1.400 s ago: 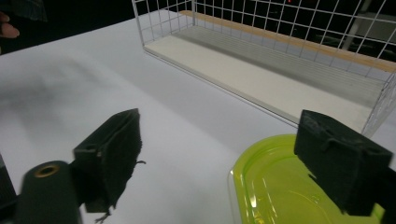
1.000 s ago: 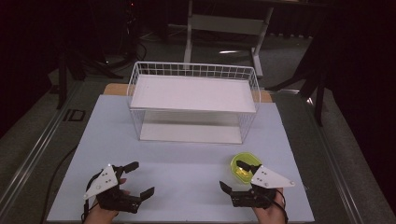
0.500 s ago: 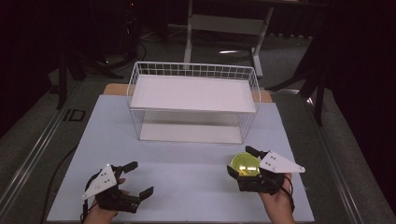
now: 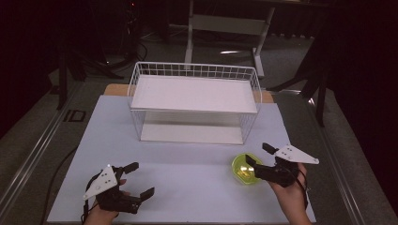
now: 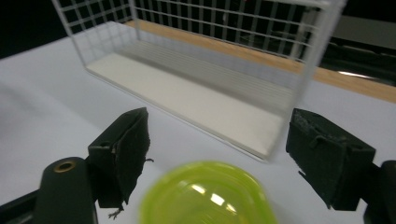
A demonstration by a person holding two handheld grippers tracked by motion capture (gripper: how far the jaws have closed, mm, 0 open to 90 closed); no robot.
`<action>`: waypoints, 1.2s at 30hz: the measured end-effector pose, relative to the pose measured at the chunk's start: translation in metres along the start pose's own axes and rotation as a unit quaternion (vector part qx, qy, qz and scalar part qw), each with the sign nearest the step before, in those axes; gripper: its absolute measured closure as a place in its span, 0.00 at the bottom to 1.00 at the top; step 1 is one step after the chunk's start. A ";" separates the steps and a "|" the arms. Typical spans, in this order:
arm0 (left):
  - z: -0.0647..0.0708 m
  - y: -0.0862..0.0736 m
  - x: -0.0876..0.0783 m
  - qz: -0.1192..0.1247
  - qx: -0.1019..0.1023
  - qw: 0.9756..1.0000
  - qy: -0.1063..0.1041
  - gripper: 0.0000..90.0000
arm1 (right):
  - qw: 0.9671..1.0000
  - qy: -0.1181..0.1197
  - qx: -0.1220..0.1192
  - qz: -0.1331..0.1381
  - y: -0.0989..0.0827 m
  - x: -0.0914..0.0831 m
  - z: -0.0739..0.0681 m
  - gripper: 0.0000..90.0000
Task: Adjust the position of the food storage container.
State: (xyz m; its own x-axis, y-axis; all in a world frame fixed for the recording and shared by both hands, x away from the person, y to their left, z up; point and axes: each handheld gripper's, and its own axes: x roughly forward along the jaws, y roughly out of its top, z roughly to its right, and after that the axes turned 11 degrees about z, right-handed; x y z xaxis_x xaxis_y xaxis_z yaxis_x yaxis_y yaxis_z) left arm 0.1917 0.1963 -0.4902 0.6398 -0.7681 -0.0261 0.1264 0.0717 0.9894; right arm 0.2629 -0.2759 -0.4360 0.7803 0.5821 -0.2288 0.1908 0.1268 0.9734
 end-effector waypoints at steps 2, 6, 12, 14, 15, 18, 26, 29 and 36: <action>0.000 -0.001 0.000 -0.001 -0.002 1.000 0.000 0.02 | 1.000 -0.013 -0.004 -0.006 -0.004 -0.003 0.007 0.28; 0.000 -0.001 0.001 -0.001 -0.002 1.000 0.000 0.02 | 0.999 -0.042 0.000 -0.022 -0.016 -0.011 0.022 0.32; 0.000 -0.001 0.002 -0.003 -0.001 1.000 0.001 0.02 | 0.995 -0.078 0.018 -0.054 -0.037 -0.019 0.039 0.52; 0.000 -0.001 0.002 -0.003 0.000 1.000 0.001 0.02 | 0.994 -0.084 0.018 -0.064 -0.043 -0.021 0.042 0.59; 0.000 -0.001 0.002 -0.003 0.000 1.000 0.000 0.02 | 0.993 -0.090 0.015 -0.069 -0.046 -0.021 0.044 0.63; 0.000 -0.001 0.002 -0.004 -0.001 1.000 0.001 0.02 | 0.992 -0.089 0.015 -0.086 -0.054 -0.021 0.046 0.76; 0.000 -0.001 0.003 -0.005 0.001 1.000 -0.001 0.02 | 0.987 -0.074 0.044 -0.137 -0.074 -0.013 0.046 1.00; 0.000 -0.001 0.003 -0.005 0.001 1.000 -0.001 0.02 | 0.986 -0.062 0.050 -0.146 -0.079 -0.010 0.043 1.00; 0.001 -0.001 0.003 -0.006 0.003 1.000 0.000 0.02 | 0.985 -0.037 0.055 -0.161 -0.083 -0.001 0.033 1.00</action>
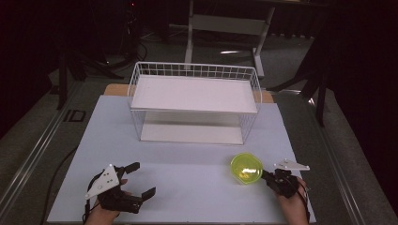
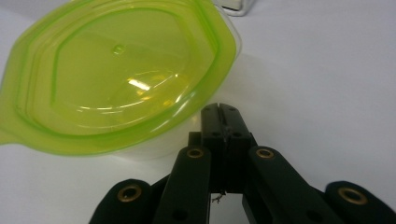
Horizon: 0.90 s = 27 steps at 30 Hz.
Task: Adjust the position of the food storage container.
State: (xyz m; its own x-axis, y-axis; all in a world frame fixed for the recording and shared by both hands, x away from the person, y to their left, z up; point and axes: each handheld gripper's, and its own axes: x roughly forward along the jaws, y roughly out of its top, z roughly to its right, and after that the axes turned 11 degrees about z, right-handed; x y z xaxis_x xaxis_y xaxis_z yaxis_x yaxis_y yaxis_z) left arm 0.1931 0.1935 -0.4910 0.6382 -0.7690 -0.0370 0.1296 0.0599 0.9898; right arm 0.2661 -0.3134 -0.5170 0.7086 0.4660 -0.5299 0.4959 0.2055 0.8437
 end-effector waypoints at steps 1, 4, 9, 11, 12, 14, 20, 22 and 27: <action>0.000 0.000 0.000 0.000 0.001 1.000 0.001 0.02 | 1.000 0.003 -0.001 0.001 0.000 0.001 -0.001 1.00; 0.001 0.000 0.000 0.002 0.001 1.000 0.001 0.02 | 1.000 0.014 -0.005 -0.006 0.002 0.005 -0.006 1.00; 0.001 0.000 0.000 0.001 0.002 1.000 0.000 0.02 | 0.999 0.035 -0.020 -0.018 0.007 0.015 -0.021 1.00; 0.001 0.001 0.000 0.001 0.003 1.000 0.000 0.02 | 0.999 0.045 -0.021 -0.020 0.009 0.019 -0.027 1.00; 0.001 0.001 0.000 0.001 0.003 1.000 0.000 0.02 | 0.998 0.049 -0.024 -0.020 0.010 0.021 -0.030 1.00; 0.001 0.001 0.000 0.002 0.003 1.000 -0.001 0.02 | 0.998 0.061 -0.015 -0.020 0.012 0.026 -0.036 1.00; 0.001 0.001 0.000 0.002 0.003 1.000 -0.001 0.02 | 0.995 0.094 -0.017 -0.025 0.017 0.038 -0.054 1.00; 0.001 0.001 0.000 0.002 0.003 1.000 -0.001 0.02 | 0.994 0.104 -0.009 -0.028 0.019 0.042 -0.056 1.00; 0.000 0.001 -0.001 0.003 0.004 1.000 -0.001 0.02 | 0.997 0.070 -0.031 -0.029 0.025 0.048 -0.052 1.00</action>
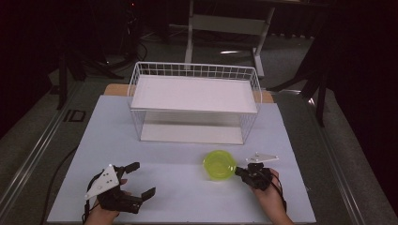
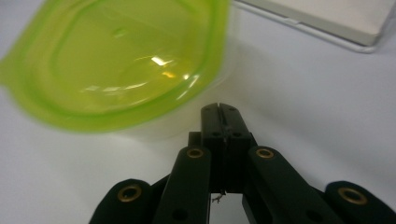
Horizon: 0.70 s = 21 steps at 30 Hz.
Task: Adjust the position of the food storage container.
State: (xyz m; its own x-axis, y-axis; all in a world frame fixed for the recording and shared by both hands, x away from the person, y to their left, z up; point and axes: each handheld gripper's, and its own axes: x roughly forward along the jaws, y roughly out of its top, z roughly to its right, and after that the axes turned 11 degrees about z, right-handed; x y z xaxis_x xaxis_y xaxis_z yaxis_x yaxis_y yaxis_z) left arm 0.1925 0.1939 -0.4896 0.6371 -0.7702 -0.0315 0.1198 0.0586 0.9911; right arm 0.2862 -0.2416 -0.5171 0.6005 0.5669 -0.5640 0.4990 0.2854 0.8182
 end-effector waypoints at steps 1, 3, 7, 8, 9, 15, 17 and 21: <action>0.000 0.000 0.000 0.000 -0.001 1.000 0.000 0.02 | 1.000 -0.003 0.002 -0.001 0.001 0.001 0.003 1.00; 0.000 0.000 0.000 0.000 -0.001 1.000 0.001 0.02 | 1.000 -0.010 0.003 0.001 0.001 0.004 0.007 1.00; 0.000 0.000 0.000 0.000 -0.001 1.000 0.000 0.02 | 1.000 -0.008 0.016 -0.001 0.001 0.009 0.011 1.00; 0.000 0.000 0.000 0.000 -0.002 1.000 0.000 0.02 | 1.000 -0.005 0.015 -0.001 0.001 0.010 0.009 1.00; 0.000 0.000 0.000 0.000 -0.002 1.000 0.000 0.02 | 1.000 0.000 0.013 -0.003 0.000 0.010 0.006 1.00; 0.000 0.000 0.000 0.000 -0.002 1.000 -0.001 0.02 | 1.000 0.011 0.014 -0.005 0.000 0.012 -0.006 1.00; 0.001 0.000 0.000 0.000 -0.001 1.000 -0.001 0.02 | 1.000 0.014 0.012 -0.009 0.000 0.013 -0.010 1.00; 0.000 0.000 0.000 0.000 -0.003 1.000 -0.001 0.02 | 0.999 0.028 0.016 -0.013 0.001 0.018 -0.019 1.00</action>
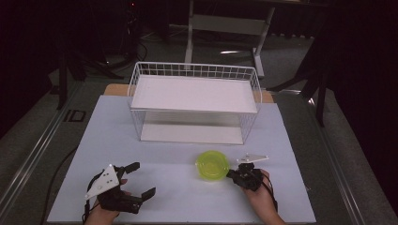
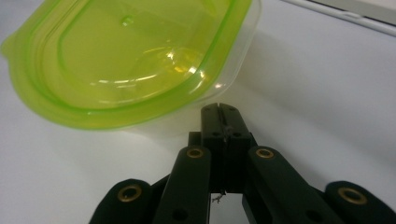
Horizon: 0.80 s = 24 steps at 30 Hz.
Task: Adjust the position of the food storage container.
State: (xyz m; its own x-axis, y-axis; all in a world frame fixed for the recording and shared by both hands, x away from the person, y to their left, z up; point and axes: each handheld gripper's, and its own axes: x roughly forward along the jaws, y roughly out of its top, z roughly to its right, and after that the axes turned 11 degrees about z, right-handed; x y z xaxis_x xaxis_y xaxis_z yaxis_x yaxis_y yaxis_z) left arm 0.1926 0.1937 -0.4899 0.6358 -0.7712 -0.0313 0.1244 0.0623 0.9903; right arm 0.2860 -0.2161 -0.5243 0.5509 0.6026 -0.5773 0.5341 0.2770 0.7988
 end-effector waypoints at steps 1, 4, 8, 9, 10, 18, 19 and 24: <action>0.000 0.000 0.000 0.000 0.000 1.000 0.000 0.02 | 1.000 0.004 0.000 -0.001 0.000 0.002 -0.002 1.00; 0.000 0.000 0.000 0.000 0.001 1.000 -0.001 0.02 | 1.000 0.009 -0.005 -0.004 0.002 0.007 -0.008 1.00; 0.000 0.001 0.000 0.001 0.001 1.000 -0.001 0.02 | 1.000 0.019 -0.008 -0.007 0.003 0.014 -0.016 1.00; 0.000 0.001 -0.001 0.001 0.002 1.000 -0.001 0.02 | 1.000 0.020 -0.012 -0.008 0.003 0.015 -0.019 1.00; 0.000 0.001 -0.001 0.001 0.002 1.000 -0.001 0.02 | 1.000 0.022 -0.015 -0.008 0.003 0.015 -0.022 1.00; 0.001 0.001 -0.001 -0.001 0.004 1.000 -0.002 0.02 | 1.000 0.006 -0.023 -0.001 0.008 0.012 -0.019 1.00; 0.001 0.000 0.000 -0.002 0.004 1.000 -0.002 0.02 | 1.000 0.005 -0.022 0.000 0.009 0.012 -0.018 1.00; 0.001 0.000 0.000 -0.003 0.004 1.000 -0.002 0.02 | 1.000 0.018 -0.006 -0.002 0.010 0.016 -0.021 1.00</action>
State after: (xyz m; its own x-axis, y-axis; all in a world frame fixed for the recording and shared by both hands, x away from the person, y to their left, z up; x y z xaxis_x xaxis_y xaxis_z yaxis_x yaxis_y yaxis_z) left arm 0.1920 0.1930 -0.4896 0.6317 -0.7744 -0.0369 0.1229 0.0530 0.9910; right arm 0.2866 -0.1875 -0.5225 0.5249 0.6277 -0.5749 0.5295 0.2880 0.7979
